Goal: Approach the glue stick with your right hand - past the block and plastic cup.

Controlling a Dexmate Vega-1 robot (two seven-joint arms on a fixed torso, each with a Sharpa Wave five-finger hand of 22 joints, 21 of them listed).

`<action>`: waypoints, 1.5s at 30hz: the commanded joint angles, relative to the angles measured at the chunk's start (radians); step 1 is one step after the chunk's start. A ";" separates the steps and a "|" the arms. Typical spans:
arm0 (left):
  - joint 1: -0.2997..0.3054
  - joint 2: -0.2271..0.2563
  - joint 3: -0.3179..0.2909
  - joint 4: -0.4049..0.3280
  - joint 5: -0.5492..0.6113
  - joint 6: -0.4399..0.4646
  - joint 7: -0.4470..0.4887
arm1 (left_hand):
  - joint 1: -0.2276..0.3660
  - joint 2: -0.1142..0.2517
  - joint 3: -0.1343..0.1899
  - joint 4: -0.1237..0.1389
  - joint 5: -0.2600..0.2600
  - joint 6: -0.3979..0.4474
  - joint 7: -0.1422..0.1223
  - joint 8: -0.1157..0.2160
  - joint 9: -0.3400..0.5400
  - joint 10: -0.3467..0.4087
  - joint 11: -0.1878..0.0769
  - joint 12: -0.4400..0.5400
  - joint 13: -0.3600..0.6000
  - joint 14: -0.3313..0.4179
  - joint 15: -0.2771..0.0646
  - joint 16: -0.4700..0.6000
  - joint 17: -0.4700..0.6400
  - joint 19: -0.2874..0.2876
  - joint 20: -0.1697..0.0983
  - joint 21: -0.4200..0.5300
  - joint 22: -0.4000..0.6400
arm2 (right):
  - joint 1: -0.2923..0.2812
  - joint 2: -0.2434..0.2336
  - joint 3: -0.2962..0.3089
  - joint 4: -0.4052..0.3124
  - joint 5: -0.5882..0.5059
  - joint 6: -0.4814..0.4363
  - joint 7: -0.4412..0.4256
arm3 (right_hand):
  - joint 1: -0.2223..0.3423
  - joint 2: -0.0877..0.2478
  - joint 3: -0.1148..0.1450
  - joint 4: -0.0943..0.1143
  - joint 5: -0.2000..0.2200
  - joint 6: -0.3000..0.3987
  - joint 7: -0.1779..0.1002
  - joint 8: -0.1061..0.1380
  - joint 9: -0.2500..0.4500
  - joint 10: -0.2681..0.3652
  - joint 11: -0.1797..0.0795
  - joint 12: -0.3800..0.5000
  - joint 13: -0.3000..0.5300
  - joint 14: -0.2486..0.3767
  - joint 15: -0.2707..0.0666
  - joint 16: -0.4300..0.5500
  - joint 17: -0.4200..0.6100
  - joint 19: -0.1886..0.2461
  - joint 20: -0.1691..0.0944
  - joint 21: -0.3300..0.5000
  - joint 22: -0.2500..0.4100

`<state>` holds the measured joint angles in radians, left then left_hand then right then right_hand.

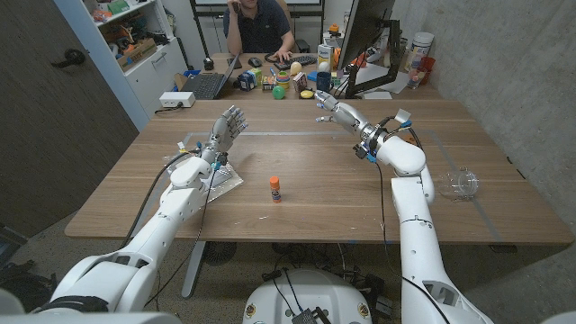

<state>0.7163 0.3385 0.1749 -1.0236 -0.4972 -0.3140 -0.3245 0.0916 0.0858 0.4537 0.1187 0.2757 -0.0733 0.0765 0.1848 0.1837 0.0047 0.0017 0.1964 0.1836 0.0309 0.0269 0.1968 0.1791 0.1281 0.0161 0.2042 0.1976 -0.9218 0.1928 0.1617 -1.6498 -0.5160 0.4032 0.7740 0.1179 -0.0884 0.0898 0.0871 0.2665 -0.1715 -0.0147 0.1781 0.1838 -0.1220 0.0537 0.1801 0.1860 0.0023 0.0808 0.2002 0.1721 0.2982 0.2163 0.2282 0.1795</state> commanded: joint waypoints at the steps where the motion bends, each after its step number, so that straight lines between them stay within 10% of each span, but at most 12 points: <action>1: -0.087 -0.014 0.015 0.125 0.021 -0.044 -0.069 | -0.002 -0.002 -0.006 0.001 0.005 0.003 0.007 0.005 0.002 0.005 -0.003 0.003 0.004 0.002 0.007 0.008 0.001 0.008 0.002 0.005 0.001 | -0.052 -0.011 -0.039 -0.066 -0.115 0.110 -0.042 | 0.002 -0.015 -0.009 -0.001 0.009 -0.066 -0.013 0.005 0.004 -0.006 -0.008 0.007 0.003 0.017 0.010 0.013 0.003 0.027 -0.001 0.011 0.002; 29: -0.036 0.022 0.022 0.018 0.018 -0.036 -0.076 | -0.001 -0.002 -0.009 -0.001 0.008 0.003 0.007 0.005 0.001 0.006 -0.005 0.003 0.004 0.002 0.006 0.007 0.001 0.009 0.001 0.005 0.001 | -0.118 -0.117 -0.216 -0.193 -0.503 0.290 -0.145 | 0.007 0.025 -0.020 0.011 0.032 -0.092 -0.104 0.009 0.005 -0.008 -0.055 0.006 0.002 0.020 0.009 0.003 0.003 0.112 0.002 0.008 -0.001; 38: -0.018 0.036 0.014 0.004 0.010 -0.036 -0.077 | -0.001 -0.002 -0.010 -0.001 0.009 0.004 0.006 0.005 0.001 0.007 -0.004 0.004 0.004 0.002 0.005 0.007 0.001 0.010 0.001 0.005 0.001 | -0.117 -0.161 -0.283 -0.188 -0.658 0.313 -0.287 | 0.076 0.066 0.002 -0.018 0.049 -0.101 -0.156 0.015 0.005 -0.052 -0.074 0.000 0.003 -0.013 0.018 -0.008 0.003 0.093 0.003 -0.022 -0.003; 45: -0.028 0.041 0.013 0.024 0.013 -0.047 -0.082 | -0.001 -0.002 -0.010 -0.001 0.010 0.005 0.006 0.005 0.001 0.008 -0.003 0.004 0.004 0.002 0.005 0.007 0.001 0.010 0.001 0.005 0.001 | -0.086 -0.202 -0.312 -0.172 -0.603 0.348 -0.222 | 0.167 0.087 0.022 -0.065 0.063 -0.081 -0.202 0.028 0.005 -0.028 -0.086 0.015 0.003 0.017 -0.005 0.004 0.002 0.134 -0.001 -0.018 0.000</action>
<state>0.6852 0.3680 0.1932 -1.0036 -0.4826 -0.3537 -0.4030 0.0915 0.0858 0.4451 0.1186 0.2814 -0.0732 0.0765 0.1847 0.1812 0.0047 0.0017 0.1964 0.1835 0.0309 0.0269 0.1968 0.1768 0.1281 0.0161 0.2042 0.1952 -1.0376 0.0478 -0.0901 -1.8357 -1.0962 0.7054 0.5482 0.2544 -0.0052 0.1058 0.0388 0.3196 -0.1729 -0.2029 0.1936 0.1837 -0.1646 -0.0217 0.1819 0.1863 0.0037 0.0815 0.1935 0.1723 0.3991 0.2163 0.2029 0.1767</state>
